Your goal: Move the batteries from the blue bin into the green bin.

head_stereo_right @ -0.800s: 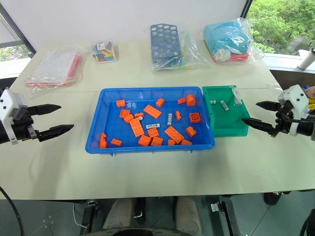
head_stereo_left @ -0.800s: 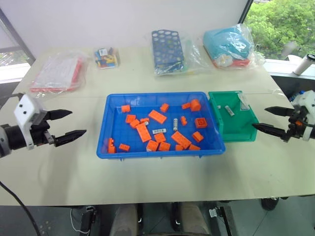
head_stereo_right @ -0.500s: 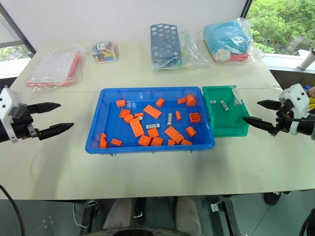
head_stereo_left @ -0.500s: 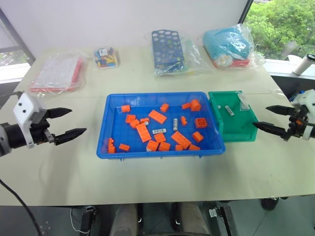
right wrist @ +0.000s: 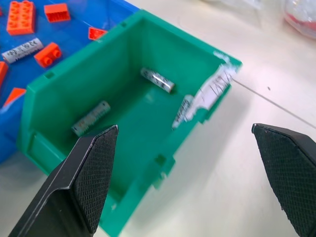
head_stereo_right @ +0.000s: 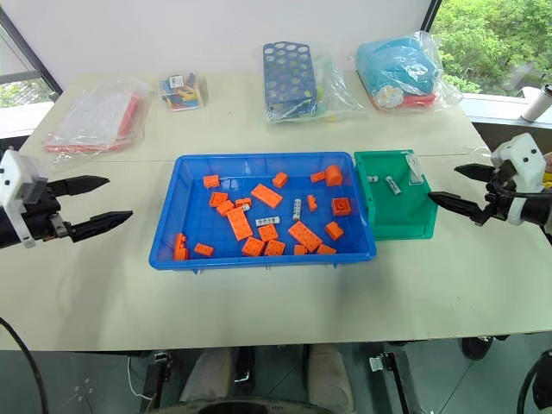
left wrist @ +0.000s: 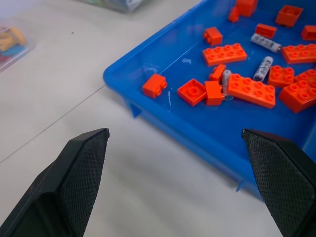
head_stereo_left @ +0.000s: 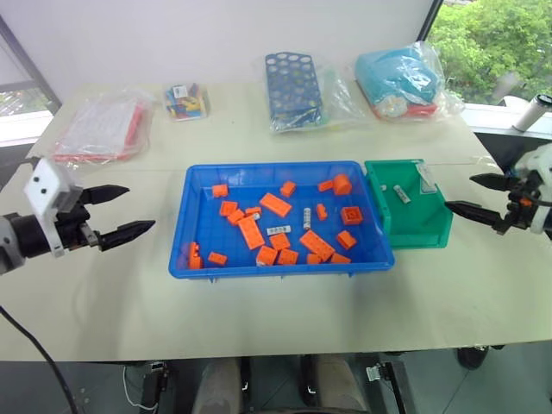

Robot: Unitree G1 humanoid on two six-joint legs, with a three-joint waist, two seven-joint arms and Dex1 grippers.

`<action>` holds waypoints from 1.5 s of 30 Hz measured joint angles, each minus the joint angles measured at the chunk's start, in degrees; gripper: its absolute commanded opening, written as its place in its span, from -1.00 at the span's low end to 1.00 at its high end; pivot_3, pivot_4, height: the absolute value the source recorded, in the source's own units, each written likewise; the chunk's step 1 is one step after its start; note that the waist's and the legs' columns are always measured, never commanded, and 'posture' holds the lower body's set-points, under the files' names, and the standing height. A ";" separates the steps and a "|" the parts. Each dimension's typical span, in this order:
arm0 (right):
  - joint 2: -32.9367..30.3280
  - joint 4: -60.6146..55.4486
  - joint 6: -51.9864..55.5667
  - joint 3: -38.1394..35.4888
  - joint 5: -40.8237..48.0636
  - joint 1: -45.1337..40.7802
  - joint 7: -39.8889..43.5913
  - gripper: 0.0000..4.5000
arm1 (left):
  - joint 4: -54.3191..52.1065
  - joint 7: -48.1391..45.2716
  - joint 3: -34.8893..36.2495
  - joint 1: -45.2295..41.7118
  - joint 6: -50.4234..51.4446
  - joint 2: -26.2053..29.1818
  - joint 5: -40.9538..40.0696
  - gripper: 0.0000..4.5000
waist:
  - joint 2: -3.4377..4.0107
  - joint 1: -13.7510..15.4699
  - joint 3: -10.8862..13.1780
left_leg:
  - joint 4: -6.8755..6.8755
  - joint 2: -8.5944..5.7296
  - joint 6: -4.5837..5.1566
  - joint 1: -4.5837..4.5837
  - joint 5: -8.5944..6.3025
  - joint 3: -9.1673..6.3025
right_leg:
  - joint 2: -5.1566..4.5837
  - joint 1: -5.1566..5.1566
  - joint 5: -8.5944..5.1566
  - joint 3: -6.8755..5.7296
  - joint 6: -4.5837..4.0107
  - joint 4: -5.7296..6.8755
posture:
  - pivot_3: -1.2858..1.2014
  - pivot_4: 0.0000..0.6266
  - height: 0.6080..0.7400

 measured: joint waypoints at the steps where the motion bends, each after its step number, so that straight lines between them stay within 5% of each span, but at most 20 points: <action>1: 0.00 -0.28 0.75 0.07 0.09 -0.81 0.00 0.98 | -0.59 -0.07 0.01 0.41 0.13 0.00 -0.30 1.00 | 0.02 0.00 0.01 | 0.00 0.00 0.00 0.00 0.00 0.00 | 0.00 0.00 0.00 0.00 0.00 0.00 | 0.03 -0.52 0.96; 9: 0.93 -12.69 9.33 3.33 2.56 -3.46 -0.27 0.98 | -2.73 -1.64 -0.14 1.47 2.06 0.04 -2.07 1.00 | 0.04 0.05 0.02 | 0.00 0.02 0.00 0.00 0.00 -0.05 | -0.02 -0.01 -0.01 0.00 -0.02 0.00 | 0.03 -0.52 0.96; 19: 14.83 -34.66 32.19 19.74 8.20 -9.58 -11.35 0.98 | -8.58 -3.83 -7.47 -1.88 2.51 0.13 -3.75 1.00 | 0.02 0.42 0.02 | 0.10 -0.01 0.00 -0.16 0.00 -0.13 | -0.02 -0.08 0.00 0.00 -0.06 0.04 | 0.03 -0.52 0.96; 27: 35.34 -28.19 43.99 27.49 7.61 -18.96 -24.25 0.98 | -7.48 -4.44 -13.11 -5.59 1.21 0.03 -1.77 1.00 | 0.00 -0.29 0.01 | 0.07 -0.02 0.00 -0.16 0.00 -0.03 | 0.15 -0.16 0.14 -0.02 0.08 0.11 | 0.03 -0.52 0.96; 33: 46.98 -16.06 48.61 26.69 6.93 -24.64 -31.86 0.98 | -6.21 -4.23 -13.82 -7.51 1.22 0.02 -1.76 1.00 | -0.01 0.11 0.00 | 0.06 -0.06 0.00 -0.20 0.01 -0.02 | 0.13 -0.16 0.16 -0.03 0.12 0.10 | 0.03 -0.52 0.96; 45: 48.38 -11.31 49.94 28.78 4.95 -25.39 -32.51 0.98 | -6.20 -2.85 -13.97 -7.89 2.02 -0.02 -2.12 1.00 | -0.01 -0.31 0.00 | 0.03 -0.05 0.00 -0.19 0.01 -0.02 | 0.14 -0.17 0.16 -0.03 0.13 0.11 | 0.03 -0.52 0.96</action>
